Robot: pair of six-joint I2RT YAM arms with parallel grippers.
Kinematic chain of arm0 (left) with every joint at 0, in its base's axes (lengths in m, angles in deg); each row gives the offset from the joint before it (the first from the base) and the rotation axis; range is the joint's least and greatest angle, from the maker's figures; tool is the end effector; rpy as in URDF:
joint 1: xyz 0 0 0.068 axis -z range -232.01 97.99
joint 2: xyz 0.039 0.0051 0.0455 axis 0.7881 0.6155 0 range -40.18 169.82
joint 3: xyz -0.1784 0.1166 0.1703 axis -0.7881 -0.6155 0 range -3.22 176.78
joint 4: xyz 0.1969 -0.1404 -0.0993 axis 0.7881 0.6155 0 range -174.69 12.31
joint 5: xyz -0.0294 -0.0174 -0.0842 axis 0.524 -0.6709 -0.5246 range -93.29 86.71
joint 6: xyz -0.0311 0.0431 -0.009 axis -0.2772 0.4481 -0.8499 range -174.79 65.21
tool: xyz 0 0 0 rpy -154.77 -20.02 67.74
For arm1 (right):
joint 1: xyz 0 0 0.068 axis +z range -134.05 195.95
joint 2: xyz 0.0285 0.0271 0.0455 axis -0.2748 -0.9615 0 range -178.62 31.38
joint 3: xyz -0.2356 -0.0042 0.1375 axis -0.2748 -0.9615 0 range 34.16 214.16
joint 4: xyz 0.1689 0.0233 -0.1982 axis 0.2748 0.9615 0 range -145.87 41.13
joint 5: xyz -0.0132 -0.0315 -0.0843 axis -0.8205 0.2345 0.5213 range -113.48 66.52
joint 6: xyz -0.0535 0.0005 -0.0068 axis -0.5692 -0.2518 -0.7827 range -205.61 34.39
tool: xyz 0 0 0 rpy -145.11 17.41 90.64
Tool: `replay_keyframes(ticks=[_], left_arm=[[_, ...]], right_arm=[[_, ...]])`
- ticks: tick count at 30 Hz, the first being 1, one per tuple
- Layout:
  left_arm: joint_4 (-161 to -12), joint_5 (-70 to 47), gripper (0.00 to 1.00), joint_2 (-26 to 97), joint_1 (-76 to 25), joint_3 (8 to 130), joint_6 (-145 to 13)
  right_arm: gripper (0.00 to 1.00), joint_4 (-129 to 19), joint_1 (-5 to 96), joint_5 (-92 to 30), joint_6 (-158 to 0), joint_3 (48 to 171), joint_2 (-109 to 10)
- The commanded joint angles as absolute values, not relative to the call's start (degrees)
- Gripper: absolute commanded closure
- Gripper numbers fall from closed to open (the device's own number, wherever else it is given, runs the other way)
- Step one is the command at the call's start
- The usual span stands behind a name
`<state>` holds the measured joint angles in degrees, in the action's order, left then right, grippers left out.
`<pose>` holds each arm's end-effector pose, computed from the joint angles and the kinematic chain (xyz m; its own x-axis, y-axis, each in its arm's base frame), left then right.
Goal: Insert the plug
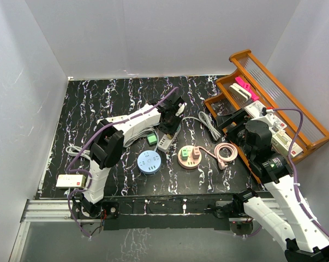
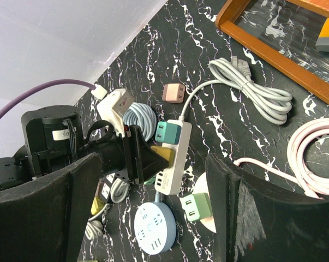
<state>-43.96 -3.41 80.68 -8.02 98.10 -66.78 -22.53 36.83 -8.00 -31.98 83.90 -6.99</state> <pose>0.3313 -0.3200 0.2196 -0.7555 0.4407 -0.4848 0.5504 0.8283 -0.1048 0.1360 0.0417 0.3439 -0.2976 0.7170 -0.6304 0.2151 0.6937 0.6874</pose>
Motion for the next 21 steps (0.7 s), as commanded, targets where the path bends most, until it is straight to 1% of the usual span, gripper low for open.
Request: replay_keyframes(ticks=[1, 6, 12, 17, 21], left_arm=[[-42.6, -3.9, 1.0, 79.5, -7.9, 97.9, -66.5], [-39.4, 1.2, 1.0, 80.2, -7.8, 98.8, -65.9], [-39.6, 1.9, 1.0, 81.4, -6.8, 97.6, -65.9], [-37.9, 3.1, 1.0, 84.3, -6.8, 98.9, -66.7], [-38.1, 2.8, 1.0, 85.4, -6.8, 96.9, -67.1]], right_arm=[[0.24, -23.4, 36.7, -6.8, -32.5, 85.1, -6.8], [0.25, -23.3, 36.7, -6.8, -32.3, 84.7, -6.6], [0.27, -22.8, 36.7, -6.3, -31.8, 84.6, -6.5], [0.27, -23.0, 36.7, -5.5, -32.2, 84.0, -5.5], [0.27, -23.0, 36.7, -5.2, -32.7, 84.1, -5.7]])
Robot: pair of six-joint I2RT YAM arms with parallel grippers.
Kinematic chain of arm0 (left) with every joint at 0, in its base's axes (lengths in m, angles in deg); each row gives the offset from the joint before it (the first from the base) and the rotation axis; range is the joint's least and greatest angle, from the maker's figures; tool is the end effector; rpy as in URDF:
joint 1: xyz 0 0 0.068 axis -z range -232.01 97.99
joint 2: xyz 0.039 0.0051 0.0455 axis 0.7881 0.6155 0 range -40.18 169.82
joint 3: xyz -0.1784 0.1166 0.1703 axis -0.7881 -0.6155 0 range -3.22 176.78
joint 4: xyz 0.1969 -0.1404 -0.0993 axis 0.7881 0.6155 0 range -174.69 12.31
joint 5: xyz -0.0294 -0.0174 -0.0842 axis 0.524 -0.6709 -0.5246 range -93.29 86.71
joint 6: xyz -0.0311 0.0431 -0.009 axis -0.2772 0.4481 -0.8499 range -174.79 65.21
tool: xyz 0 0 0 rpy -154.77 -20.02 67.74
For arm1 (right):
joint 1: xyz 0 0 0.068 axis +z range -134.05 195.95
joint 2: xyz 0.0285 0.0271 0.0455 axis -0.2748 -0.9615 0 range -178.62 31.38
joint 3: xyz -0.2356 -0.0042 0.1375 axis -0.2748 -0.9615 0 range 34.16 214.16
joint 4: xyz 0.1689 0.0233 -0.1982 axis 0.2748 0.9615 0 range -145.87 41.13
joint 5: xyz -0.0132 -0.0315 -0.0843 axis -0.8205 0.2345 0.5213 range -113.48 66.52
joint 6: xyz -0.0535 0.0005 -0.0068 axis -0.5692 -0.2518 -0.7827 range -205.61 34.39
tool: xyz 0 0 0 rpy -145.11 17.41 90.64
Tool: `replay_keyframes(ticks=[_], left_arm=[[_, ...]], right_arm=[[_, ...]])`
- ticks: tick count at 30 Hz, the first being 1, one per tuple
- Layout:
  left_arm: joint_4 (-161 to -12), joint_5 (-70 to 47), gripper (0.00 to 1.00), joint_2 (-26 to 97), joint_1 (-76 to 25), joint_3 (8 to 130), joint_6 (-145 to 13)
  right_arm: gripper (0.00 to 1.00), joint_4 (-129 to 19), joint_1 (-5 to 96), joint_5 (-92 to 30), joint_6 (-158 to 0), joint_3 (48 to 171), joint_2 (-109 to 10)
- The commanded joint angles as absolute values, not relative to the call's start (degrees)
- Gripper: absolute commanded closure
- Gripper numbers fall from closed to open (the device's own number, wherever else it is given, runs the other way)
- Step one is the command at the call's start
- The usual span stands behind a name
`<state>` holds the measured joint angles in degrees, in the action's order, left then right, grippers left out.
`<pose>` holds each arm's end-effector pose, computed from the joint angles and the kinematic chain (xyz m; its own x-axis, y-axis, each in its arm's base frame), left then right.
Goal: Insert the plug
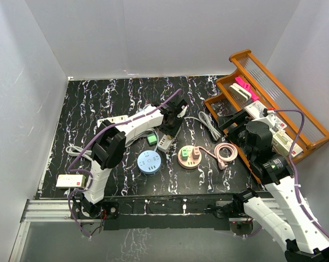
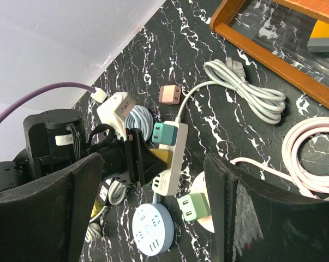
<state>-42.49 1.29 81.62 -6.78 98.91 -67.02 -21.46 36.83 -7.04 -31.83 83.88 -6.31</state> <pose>0.3270 -0.3257 0.2154 -0.7512 0.4575 -0.4758 0.5342 0.8448 -0.0310 0.1328 0.0398 0.3434 -0.2887 0.7180 -0.6333 0.2297 0.6941 0.6822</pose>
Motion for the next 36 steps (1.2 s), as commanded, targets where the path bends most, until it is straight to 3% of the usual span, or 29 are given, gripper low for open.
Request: replay_keyframes(ticks=[1, 21, 26, 29, 36], left_arm=[[-38.2, 2.8, 1.0, 85.9, -6.9, 96.1, -67.3], [-38.4, 1.0, 1.0, 89.8, -7.0, 92.5, -68.6], [-37.8, 0.8, 0.71, 84.8, -7.0, 97.0, -68.3], [-38.7, 1.3, 0.49, 81.0, -7.5, 100.5, -67.5], [-41.5, -1.7, 0.32, 72.2, -9.7, 103.6, -66.1]], right_arm=[[0.27, -23.0, 36.7, -5.1, -32.8, 84.1, -5.7], [0.27, -22.2, 36.7, -4.8, -33.5, 85.5, -5.6], [0.27, -22.2, 36.7, -4.9, -33.6, 86.2, -6.0], [0.27, -22.4, 36.7, -5.3, -33.7, 86.5, -6.8], [0.27, -23.1, 36.7, -7.2, -32.6, 86.0, -8.3]])
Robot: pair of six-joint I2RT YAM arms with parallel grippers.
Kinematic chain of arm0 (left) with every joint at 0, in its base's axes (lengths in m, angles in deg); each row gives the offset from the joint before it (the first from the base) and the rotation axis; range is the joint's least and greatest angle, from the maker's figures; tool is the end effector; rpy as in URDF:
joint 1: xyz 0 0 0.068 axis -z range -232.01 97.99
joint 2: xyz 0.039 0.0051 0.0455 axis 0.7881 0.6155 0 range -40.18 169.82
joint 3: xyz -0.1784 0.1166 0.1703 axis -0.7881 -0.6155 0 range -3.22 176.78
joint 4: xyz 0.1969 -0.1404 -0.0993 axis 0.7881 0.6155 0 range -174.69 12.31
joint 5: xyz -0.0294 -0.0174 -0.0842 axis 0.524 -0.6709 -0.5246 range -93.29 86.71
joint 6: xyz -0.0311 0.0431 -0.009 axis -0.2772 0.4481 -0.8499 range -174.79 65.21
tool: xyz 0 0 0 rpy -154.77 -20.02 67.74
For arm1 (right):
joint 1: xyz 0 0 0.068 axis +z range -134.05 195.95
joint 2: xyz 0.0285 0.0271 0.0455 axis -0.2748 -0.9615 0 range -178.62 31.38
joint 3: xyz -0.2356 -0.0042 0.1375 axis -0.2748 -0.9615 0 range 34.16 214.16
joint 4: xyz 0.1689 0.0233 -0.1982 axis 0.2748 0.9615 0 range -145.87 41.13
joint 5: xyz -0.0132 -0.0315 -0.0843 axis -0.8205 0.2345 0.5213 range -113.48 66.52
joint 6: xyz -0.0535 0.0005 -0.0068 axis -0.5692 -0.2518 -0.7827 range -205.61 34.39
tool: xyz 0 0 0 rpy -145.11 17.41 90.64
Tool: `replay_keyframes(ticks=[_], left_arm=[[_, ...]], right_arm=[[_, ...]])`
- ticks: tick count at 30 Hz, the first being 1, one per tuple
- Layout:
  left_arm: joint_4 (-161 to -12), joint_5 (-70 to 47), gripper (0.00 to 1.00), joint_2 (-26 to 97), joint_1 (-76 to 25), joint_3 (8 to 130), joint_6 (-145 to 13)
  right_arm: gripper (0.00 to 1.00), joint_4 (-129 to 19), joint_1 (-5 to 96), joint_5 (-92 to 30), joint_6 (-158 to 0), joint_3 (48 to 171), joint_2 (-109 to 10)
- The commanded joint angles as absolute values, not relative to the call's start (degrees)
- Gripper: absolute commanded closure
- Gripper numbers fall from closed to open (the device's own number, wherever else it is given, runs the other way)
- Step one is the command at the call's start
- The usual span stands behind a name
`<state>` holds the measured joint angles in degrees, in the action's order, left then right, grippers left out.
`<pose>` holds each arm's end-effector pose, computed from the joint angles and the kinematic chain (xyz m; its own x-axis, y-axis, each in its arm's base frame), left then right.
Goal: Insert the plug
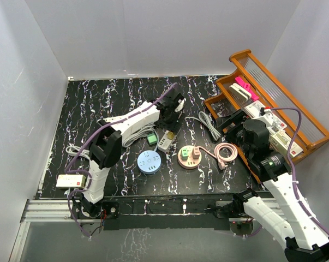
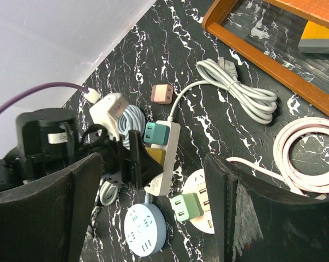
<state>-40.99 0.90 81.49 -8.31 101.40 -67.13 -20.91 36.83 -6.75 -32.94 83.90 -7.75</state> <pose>0.3371 -0.3186 0.2282 -0.7579 0.4295 -0.4910 0.5131 0.8573 -0.0421 0.1378 0.0416 0.3396 -0.3102 0.6967 -0.6469 0.2481 0.7162 0.6524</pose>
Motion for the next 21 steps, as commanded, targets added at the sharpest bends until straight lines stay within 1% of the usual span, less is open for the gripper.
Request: replay_keyframes(ticks=[1, 4, 9, 13, 18, 21], left_arm=[[-42.8, -2.3, 0.32, 70.6, -9.8, 102.3, -66.0], [-48.4, -2.5, 0.3, 63.2, -10.3, 95.4, -66.3], [-62.4, 3.3, 0.3, 48.2, -11.4, 75.9, -67.8], [-73.8, 4.5, 0.29, 36.2, -11.9, 62.9, -68.0], [-82.3, 6.9, 0.28, 24.0, -12.4, 52.2, -65.9], [-84.9, 8.4, 0.27, 18.6, -12.5, 48.4, -63.9]], right_arm=[[0.27, -23.4, 36.7, -7.6, -32.6, 85.8, -8.5], [0.27, -24.3, 36.7, -9.2, -32.6, 85.2, -9.8], [0.27, -26.1, 36.6, -14.3, -35.7, 85.5, -15.2], [0.27, -26.4, 36.8, -16.7, -39.8, 87.6, -22.1], [0.27, -28.5, 37.1, -17.9, -45.0, 90.7, -31.7], [0.27, -29.5, 38.1, -18.0, -49.5, 96.3, -39.3]])
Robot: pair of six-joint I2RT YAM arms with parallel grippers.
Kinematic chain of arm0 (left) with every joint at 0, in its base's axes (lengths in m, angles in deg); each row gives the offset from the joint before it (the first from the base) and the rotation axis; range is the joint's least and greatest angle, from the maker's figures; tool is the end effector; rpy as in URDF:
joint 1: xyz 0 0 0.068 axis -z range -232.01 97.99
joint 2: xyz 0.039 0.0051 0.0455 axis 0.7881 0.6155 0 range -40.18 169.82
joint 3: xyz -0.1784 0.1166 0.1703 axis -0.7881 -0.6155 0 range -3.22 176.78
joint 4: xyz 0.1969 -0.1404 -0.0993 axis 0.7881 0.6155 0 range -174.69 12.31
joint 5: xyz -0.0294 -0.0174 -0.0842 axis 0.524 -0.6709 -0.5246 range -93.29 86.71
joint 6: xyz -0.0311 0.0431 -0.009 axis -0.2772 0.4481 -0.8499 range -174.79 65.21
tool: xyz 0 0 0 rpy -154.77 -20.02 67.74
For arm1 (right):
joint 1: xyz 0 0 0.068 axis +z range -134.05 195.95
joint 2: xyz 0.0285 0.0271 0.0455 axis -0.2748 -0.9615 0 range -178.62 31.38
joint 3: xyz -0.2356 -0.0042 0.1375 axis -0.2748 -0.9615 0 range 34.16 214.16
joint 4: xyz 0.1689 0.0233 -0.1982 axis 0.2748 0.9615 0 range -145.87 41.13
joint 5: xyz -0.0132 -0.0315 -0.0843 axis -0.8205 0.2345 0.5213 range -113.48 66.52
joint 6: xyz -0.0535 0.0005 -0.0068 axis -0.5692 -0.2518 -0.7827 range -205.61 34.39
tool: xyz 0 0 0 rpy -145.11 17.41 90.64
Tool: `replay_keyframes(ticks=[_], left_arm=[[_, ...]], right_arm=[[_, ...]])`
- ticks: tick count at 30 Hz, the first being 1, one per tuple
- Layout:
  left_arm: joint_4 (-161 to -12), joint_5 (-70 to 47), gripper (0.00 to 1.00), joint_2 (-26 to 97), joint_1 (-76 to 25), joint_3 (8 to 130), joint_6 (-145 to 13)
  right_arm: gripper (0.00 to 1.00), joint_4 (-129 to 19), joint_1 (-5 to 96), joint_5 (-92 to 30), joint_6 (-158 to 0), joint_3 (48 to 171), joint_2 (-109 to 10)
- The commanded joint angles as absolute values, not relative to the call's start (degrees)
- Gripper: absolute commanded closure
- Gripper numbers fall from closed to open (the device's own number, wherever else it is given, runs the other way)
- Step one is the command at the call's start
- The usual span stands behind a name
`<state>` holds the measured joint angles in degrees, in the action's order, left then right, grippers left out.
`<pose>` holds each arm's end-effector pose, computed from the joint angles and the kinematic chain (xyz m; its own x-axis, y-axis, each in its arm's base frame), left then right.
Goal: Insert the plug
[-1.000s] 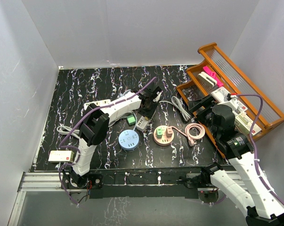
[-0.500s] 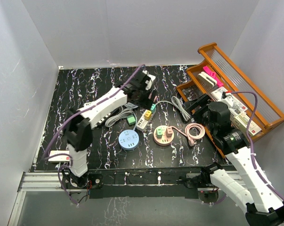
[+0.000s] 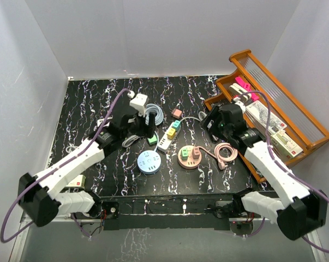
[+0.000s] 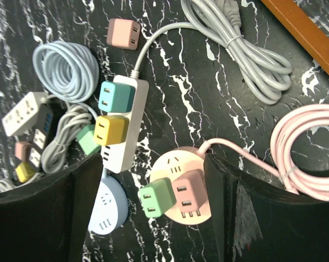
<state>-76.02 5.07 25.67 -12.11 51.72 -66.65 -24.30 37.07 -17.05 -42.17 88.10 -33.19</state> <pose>0.2079 -0.1672 0.3303 -0.3603 0.0363 -0.9321 0.4654 0.8730 -0.1459 0.2249 0.0826 0.2921 -0.6480 0.4822 -0.5896 0.2272 0.8612 0.4546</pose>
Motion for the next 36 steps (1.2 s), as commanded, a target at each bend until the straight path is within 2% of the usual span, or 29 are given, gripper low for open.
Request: replay_keyframes(ticks=[1, 9, 14, 24, 36], left_arm=[[-85.4, 8.7, 0.27, 17.2, -12.6, 47.4, -63.3], [-89.5, 13.5, 0.26, 9.7, -12.5, 41.3, -59.9], [-92.1, 14.4, 0.26, 6.2, -12.5, 37.7, -60.8], [-91.6, 14.2, 0.25, 6.3, -12.5, 37.1, -61.0], [-92.1, 13.2, 0.23, 7.3, -12.5, 36.7, -61.2]], right_arm=[[0.27, -29.2, 38.6, -18.0, -51.1, 99.1, -42.6], [0.22, -20.5, 40.8, -19.4, -65.3, 126.5, -73.4], [0.19, -15.7, 44.0, -13.1, -73.9, 140.4, -86.3], [0.2, -14.0, 44.0, -18.9, -83.5, 150.9, -98.1], [0.23, -11.8, 44.0, -15.6, -89.8, 154.5, -104.4]])
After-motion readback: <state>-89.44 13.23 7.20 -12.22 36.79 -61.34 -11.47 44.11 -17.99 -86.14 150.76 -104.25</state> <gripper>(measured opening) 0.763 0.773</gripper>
